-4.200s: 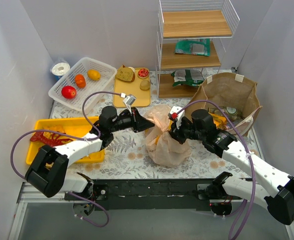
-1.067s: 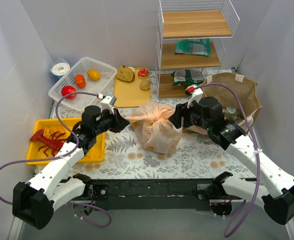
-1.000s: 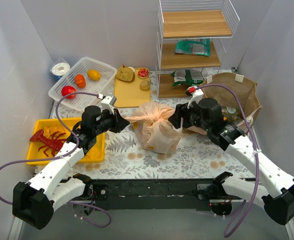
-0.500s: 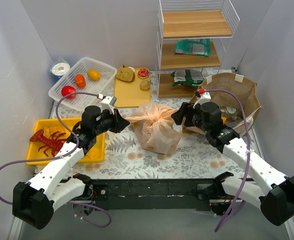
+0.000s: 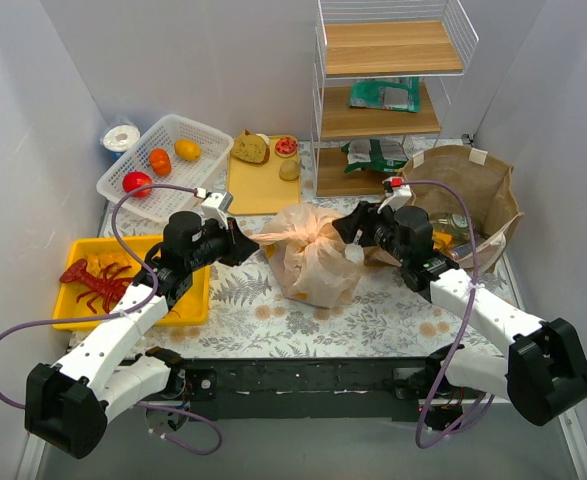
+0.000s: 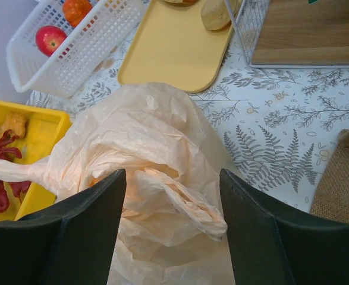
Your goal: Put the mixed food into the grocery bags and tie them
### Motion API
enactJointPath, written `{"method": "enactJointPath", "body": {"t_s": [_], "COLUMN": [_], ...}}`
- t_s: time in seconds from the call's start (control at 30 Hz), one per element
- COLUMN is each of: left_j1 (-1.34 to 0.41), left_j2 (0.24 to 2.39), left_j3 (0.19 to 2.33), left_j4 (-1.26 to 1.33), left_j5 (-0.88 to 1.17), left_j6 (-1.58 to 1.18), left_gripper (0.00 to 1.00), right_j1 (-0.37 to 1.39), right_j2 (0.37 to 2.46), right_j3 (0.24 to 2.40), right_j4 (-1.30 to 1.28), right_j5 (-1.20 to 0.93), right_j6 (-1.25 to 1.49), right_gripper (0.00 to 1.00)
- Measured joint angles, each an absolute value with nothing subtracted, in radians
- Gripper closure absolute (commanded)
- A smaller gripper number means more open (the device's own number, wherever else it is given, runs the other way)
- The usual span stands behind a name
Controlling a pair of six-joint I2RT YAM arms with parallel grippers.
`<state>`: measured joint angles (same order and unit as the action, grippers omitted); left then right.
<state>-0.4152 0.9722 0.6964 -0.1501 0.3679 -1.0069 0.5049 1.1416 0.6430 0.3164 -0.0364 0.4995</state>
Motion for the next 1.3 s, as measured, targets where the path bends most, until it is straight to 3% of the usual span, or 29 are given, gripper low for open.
{"method": "enactJointPath", "body": {"t_s": [0.1, 0.2, 0.23, 0.33, 0.77, 1.3], "left_j1": [-0.415, -0.415, -0.415, -0.415, -0.424, -0.421], "left_j2": [0.972, 0.972, 0.972, 0.972, 0.926, 0.874], "left_j3": [0.696, 0.696, 0.696, 0.696, 0.695, 0.695], "left_j4": [-0.150, -0.150, -0.150, -0.150, -0.131, -0.175], "left_j5": [0.368, 0.368, 0.368, 0.366, 0.260, 0.118], "left_j6": [-1.007, -1.007, -1.007, -1.007, -1.042, -1.056], "left_gripper": [1.00, 1.00, 1.00, 1.00, 1.00, 1.00], "right_j1": [0.504, 0.504, 0.504, 0.504, 0.528, 0.482], "right_j2": [1.159, 1.159, 1.158, 1.143, 0.841, 0.850], "right_j3": [0.616, 0.584, 0.575, 0.559, 0.567, 0.593], "right_j4": [0.378, 0.445, 0.463, 0.485, 0.291, 0.107], "right_j5": [-0.062, -0.082, -0.088, -0.093, 0.013, 0.034], "right_j6": [0.484, 0.461, 0.452, 0.434, 0.338, 0.303], "right_gripper": [0.45, 0.67, 0.81, 0.99, 0.99, 0.99]}}
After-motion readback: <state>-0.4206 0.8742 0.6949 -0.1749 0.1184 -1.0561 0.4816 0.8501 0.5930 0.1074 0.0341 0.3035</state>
